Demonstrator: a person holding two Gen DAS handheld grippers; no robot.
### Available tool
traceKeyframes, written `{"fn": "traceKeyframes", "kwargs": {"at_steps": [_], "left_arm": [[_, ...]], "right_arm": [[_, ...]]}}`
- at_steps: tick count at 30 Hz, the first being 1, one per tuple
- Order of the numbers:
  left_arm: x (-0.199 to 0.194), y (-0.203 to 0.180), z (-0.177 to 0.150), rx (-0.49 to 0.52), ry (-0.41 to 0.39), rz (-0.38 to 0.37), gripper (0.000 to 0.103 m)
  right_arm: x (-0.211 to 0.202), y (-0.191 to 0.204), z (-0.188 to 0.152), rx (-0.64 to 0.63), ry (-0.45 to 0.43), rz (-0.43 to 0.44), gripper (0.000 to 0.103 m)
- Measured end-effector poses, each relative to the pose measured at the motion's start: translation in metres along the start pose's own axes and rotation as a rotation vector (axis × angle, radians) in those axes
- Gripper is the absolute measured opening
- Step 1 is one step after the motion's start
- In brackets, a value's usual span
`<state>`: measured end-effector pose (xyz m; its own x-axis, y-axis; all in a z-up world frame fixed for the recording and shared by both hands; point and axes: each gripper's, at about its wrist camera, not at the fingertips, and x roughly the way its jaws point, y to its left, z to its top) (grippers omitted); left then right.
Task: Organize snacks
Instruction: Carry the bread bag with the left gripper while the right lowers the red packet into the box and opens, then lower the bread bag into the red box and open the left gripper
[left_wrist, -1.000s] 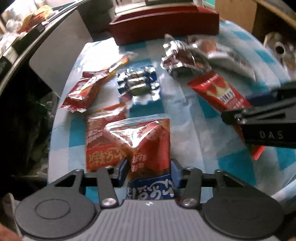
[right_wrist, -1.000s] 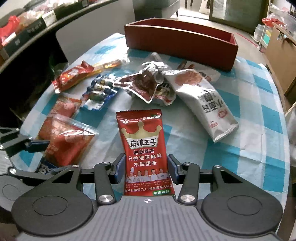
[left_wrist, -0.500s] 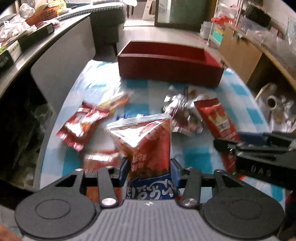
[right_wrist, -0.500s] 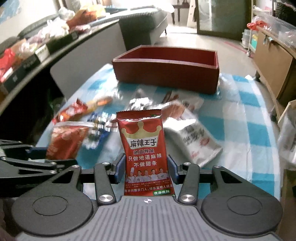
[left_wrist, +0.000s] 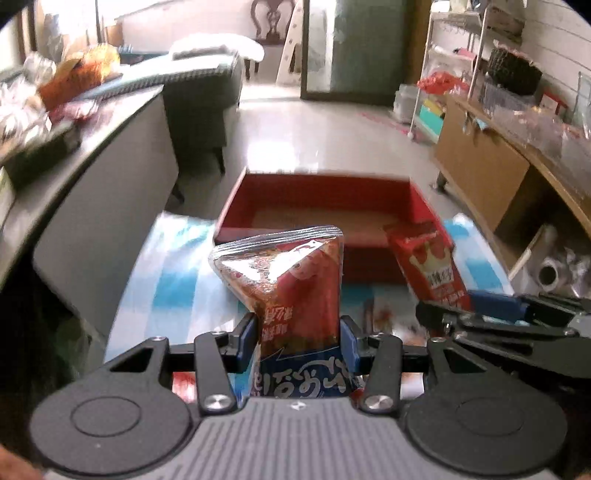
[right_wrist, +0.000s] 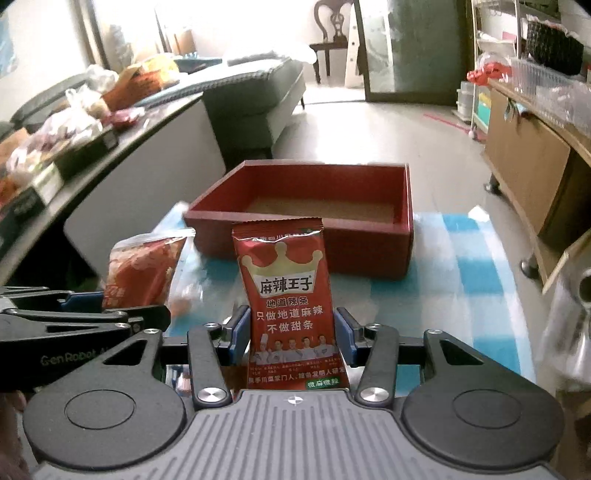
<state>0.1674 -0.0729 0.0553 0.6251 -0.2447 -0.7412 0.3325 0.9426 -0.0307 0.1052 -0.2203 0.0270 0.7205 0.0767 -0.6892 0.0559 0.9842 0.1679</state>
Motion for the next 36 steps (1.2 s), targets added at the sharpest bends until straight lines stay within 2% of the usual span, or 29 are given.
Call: {"fn": "traceKeyframes", "kwargs": {"at_steps": [8,15,18,19,20,23,26,29,36], "left_arm": [[0.057,0.012,0.069,-0.003,-0.06,0.041,0.041],[0.114,0.015,0.102,-0.004,-0.098,0.108,0.041],[0.143,0.013,0.102,0.016,-0.071,0.135,0.041],[0.152,0.012,0.102,0.027,-0.053,0.147,0.041],[0.16,0.011,0.098,0.036,-0.035,0.152,0.041],[0.168,0.01,0.086,0.044,0.002,0.146,0.04],[0.159,0.007,0.079,0.069,-0.005,0.133,0.04],[0.154,0.002,0.075,0.105,0.028,0.143,0.042],[0.141,0.003,0.067,0.114,0.069,0.141,0.042]], "right_arm": [[0.056,-0.009,0.057,-0.009,-0.04,-0.043,0.056],[0.115,-0.024,0.073,-0.005,-0.036,-0.087,0.056],[0.138,-0.024,0.08,-0.029,-0.019,-0.114,0.056],[0.144,-0.023,0.081,-0.043,-0.015,-0.117,0.045],[0.15,-0.023,0.082,-0.053,0.004,-0.114,0.042],[0.158,-0.021,0.077,-0.073,0.046,-0.118,0.043],[0.163,-0.022,0.068,-0.068,0.088,-0.114,0.044],[0.158,-0.025,0.066,-0.024,0.106,-0.097,0.044],[0.143,-0.023,0.06,-0.012,0.143,-0.101,0.047]]}}
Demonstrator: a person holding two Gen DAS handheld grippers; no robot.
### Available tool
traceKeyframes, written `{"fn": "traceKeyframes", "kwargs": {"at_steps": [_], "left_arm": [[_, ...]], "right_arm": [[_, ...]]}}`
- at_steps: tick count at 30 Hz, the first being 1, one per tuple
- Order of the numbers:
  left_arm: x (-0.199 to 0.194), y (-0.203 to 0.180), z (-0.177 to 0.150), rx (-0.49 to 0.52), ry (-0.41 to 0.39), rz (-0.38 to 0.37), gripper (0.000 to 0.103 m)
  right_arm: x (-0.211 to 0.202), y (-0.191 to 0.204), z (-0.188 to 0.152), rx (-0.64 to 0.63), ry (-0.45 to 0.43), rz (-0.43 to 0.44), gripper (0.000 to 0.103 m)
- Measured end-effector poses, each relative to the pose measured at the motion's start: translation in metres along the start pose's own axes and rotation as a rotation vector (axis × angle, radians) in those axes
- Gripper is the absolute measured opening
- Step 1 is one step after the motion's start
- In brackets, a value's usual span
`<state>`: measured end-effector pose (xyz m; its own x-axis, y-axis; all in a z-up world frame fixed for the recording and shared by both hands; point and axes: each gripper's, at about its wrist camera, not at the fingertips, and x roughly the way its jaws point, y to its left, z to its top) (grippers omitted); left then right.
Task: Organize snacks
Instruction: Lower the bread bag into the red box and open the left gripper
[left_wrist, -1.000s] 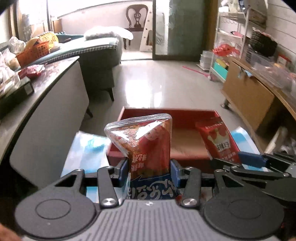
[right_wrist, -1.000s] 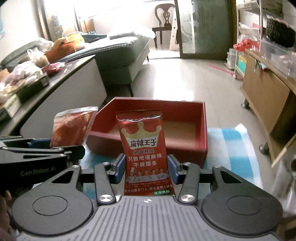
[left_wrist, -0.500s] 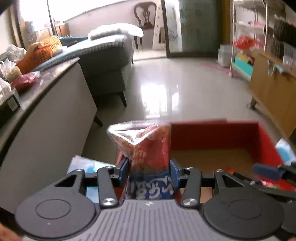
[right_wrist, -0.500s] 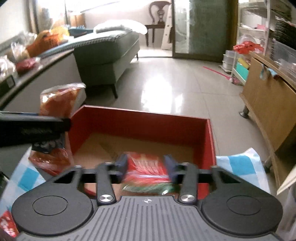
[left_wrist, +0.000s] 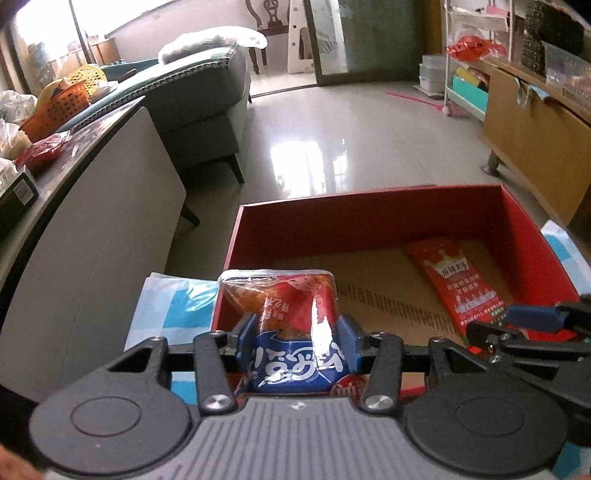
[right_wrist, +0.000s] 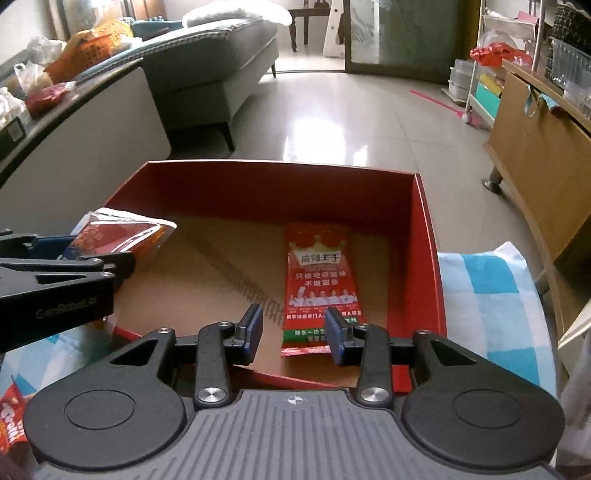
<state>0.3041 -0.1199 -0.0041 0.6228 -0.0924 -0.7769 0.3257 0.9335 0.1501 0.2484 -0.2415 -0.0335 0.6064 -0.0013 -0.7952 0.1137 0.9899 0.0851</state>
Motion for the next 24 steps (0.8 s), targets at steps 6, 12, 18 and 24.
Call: {"fn": "traceKeyframes", "kwargs": {"at_steps": [6,12,18,24], "left_arm": [[-0.014,0.001,-0.01,0.029,0.03,-0.023,0.043],[-0.014,0.004,-0.001,-0.009,0.062,-0.022,0.047],[-0.005,-0.001,0.015,-0.001,0.009,0.004,0.047],[0.005,-0.005,0.02,0.01,0.008,0.015,0.049]], "right_arm": [[-0.008,-0.005,0.002,-0.005,0.037,0.022,0.052],[-0.016,-0.002,-0.002,-0.009,0.037,0.028,0.057],[-0.015,-0.006,-0.003,0.017,0.002,0.045,0.058],[-0.012,-0.013,-0.003,0.04,-0.022,0.066,0.064]]}}
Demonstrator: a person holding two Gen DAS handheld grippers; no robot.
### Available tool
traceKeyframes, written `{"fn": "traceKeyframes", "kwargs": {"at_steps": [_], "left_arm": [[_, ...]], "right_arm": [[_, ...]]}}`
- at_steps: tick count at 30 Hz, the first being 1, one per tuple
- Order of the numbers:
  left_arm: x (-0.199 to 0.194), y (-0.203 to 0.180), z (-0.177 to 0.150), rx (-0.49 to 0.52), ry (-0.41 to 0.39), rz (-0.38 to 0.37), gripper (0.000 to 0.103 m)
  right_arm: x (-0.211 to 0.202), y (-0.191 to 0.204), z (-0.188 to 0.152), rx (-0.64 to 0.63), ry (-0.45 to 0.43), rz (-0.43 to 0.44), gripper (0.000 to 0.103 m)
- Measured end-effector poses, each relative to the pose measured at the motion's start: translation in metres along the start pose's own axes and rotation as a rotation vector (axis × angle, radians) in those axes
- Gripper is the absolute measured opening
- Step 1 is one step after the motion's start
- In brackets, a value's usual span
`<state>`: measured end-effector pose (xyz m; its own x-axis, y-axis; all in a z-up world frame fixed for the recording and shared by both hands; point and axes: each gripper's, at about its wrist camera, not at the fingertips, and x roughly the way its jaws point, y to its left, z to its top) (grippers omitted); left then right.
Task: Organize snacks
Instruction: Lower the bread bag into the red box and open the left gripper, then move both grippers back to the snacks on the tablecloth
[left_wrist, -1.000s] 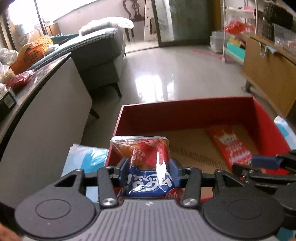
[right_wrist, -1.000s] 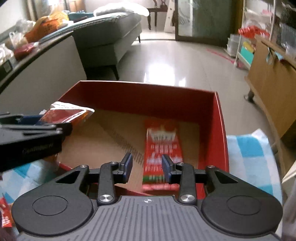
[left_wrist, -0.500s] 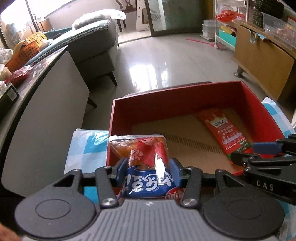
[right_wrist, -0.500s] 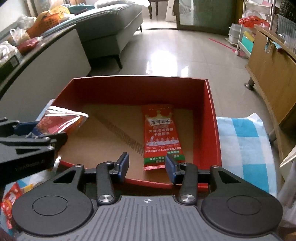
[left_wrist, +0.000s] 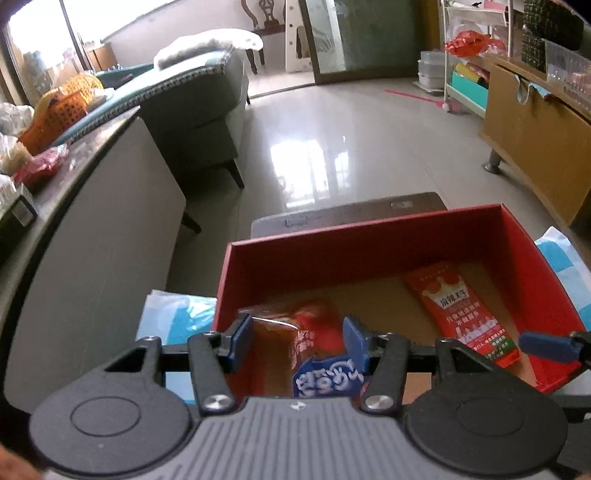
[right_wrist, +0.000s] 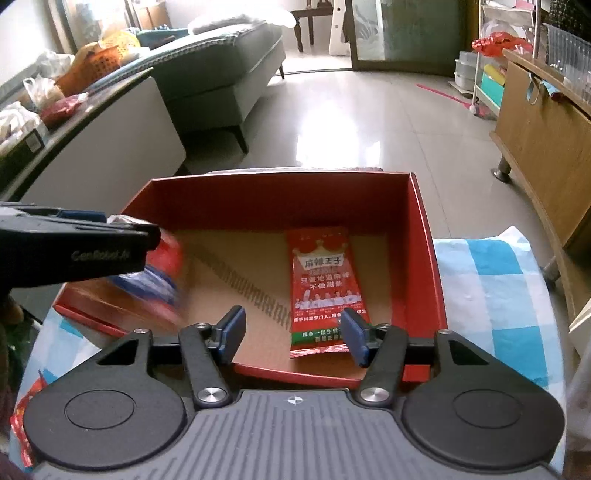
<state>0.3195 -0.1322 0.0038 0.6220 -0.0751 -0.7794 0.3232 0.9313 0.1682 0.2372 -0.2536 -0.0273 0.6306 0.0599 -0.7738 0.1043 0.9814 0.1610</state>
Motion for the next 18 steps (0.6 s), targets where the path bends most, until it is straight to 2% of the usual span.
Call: {"fn": "traceKeyframes", "kwargs": {"at_steps": [3,9,13,18], "left_arm": [[-0.001,0.007,-0.005,-0.036,0.01,0.011,0.05],[-0.029,0.037,-0.024,-0.17,0.032,-0.067,0.05],[-0.061,0.057,-0.044,-0.232,0.038,-0.11,0.05],[-0.103,0.066,-0.08,-0.204,0.029,-0.116,0.055]], "right_arm": [[-0.004,0.0,0.0,0.008,-0.019,0.013,0.064],[-0.023,0.003,0.0,0.011,-0.038,0.031,0.065],[-0.054,0.008,-0.004,0.014,-0.052,0.043,0.069],[-0.101,0.013,-0.038,0.02,-0.06,0.06,0.073]]}}
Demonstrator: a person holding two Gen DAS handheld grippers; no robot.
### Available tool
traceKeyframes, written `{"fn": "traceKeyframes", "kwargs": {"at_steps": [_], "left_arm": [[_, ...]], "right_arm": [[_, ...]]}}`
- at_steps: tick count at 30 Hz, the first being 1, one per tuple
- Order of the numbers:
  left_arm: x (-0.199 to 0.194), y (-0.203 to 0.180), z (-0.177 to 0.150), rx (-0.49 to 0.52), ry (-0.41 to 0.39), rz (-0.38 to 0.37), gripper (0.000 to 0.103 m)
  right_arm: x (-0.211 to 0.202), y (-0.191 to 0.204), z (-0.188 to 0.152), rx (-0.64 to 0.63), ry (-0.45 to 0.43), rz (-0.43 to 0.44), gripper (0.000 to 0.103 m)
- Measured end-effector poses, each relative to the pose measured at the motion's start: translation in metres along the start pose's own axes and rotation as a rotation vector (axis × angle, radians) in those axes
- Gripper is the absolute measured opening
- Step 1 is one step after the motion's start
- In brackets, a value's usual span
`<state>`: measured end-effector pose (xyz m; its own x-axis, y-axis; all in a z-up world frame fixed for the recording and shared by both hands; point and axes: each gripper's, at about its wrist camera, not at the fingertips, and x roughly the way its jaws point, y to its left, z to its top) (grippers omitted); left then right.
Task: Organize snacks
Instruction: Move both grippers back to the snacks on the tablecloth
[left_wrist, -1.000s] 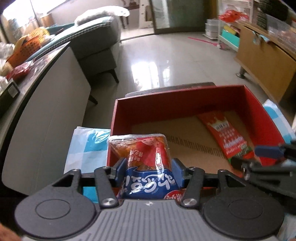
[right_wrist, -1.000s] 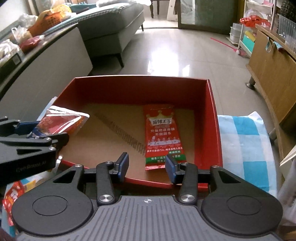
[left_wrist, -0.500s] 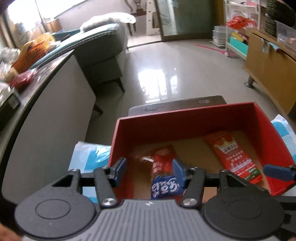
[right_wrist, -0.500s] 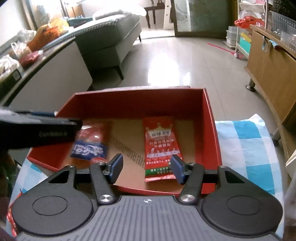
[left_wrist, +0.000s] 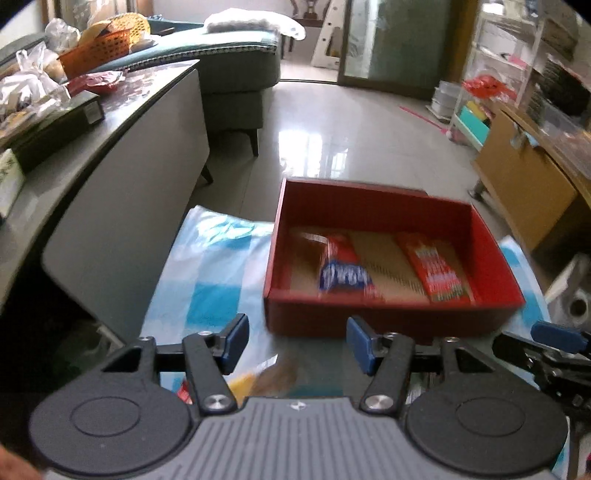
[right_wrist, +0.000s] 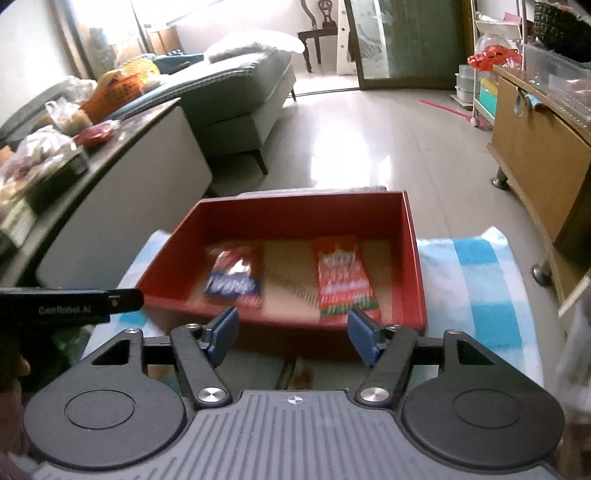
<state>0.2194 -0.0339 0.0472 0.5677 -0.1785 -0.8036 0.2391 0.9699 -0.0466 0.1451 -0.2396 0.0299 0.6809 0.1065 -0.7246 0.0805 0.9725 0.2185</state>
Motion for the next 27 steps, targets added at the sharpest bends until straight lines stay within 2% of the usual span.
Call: {"fn": "traceKeyframes", "kwargs": {"at_steps": [5,8,11,15,20,24,27], "left_arm": [[-0.029,0.004,-0.041,0.053,-0.001,0.008,0.057],[-0.041,0.015,-0.06,0.014,0.031,-0.004,0.057],[-0.052,0.03,-0.08,-0.053,0.083,-0.006,0.057],[-0.054,0.042,-0.114,-0.045,0.145,0.03,0.057],[-0.037,0.056,-0.136,-0.089,0.238,0.022,0.057],[-0.027,0.053,-0.143,-0.108,0.265,0.019,0.057],[-0.02,0.045,-0.143,-0.124,0.263,0.008,0.059]], "right_arm": [[-0.031,0.0,-0.059,0.03,0.059,0.005,0.073],[-0.046,-0.001,-0.092,0.035,0.093,-0.002,0.073],[-0.064,-0.003,-0.108,0.06,0.09,-0.009,0.073],[-0.073,0.006,-0.113,0.03,0.073,-0.023,0.073],[-0.069,0.01,-0.116,0.042,0.104,-0.053,0.073],[-0.073,0.014,-0.111,0.035,0.073,-0.028,0.08],[-0.063,0.014,-0.108,-0.004,0.098,-0.049,0.08]]}}
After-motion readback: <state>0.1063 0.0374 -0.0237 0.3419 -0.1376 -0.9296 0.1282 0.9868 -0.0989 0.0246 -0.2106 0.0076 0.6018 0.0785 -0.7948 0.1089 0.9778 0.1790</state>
